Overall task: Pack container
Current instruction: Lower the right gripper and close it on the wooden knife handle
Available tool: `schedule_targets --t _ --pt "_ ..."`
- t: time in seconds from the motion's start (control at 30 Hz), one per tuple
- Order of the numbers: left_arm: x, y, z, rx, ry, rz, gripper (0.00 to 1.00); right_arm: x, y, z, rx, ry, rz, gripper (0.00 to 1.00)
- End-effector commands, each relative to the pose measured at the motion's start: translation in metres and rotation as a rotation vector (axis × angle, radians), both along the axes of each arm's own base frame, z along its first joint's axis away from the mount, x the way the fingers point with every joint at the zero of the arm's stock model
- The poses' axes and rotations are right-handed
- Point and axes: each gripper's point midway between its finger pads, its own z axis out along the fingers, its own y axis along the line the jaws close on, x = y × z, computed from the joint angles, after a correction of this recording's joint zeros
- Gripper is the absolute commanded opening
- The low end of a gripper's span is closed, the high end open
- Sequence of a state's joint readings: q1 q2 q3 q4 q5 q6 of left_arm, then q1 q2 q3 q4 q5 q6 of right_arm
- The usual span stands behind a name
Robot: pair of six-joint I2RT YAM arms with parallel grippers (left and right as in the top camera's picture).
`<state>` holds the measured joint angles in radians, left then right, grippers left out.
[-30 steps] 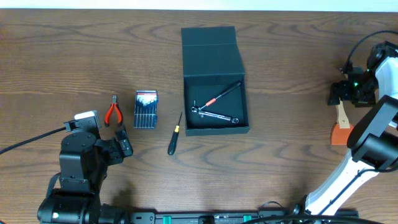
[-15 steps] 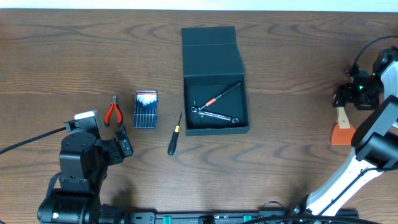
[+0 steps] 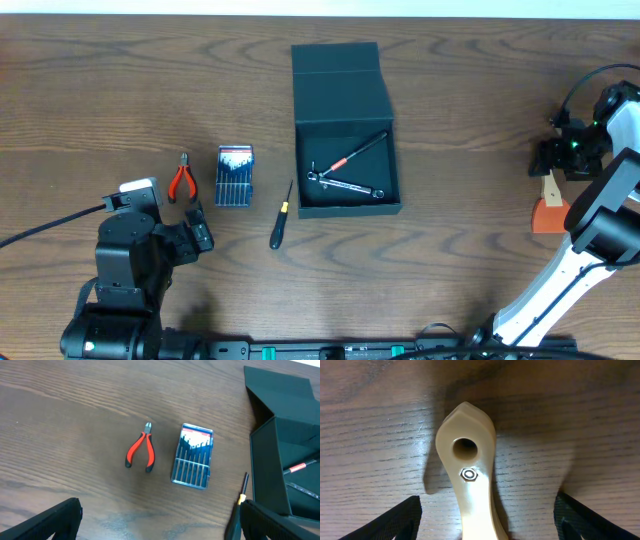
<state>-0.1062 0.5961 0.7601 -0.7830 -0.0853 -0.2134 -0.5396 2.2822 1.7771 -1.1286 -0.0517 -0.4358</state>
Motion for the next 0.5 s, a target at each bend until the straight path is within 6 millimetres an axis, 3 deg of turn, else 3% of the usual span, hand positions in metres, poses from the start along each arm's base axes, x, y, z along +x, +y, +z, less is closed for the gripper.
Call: schedule_targets --t 0.0,0.47 --pt "0.001 0.001 0.010 -0.010 -0.023 0.010 0.98 0.002 0.007 -0.005 0.031 -0.010 0.055 0.76" --pt "0.001 0.001 0.010 -0.010 -0.023 0.010 0.99 0.007 -0.003 -0.007 -0.111 0.029 0.089 0.82"
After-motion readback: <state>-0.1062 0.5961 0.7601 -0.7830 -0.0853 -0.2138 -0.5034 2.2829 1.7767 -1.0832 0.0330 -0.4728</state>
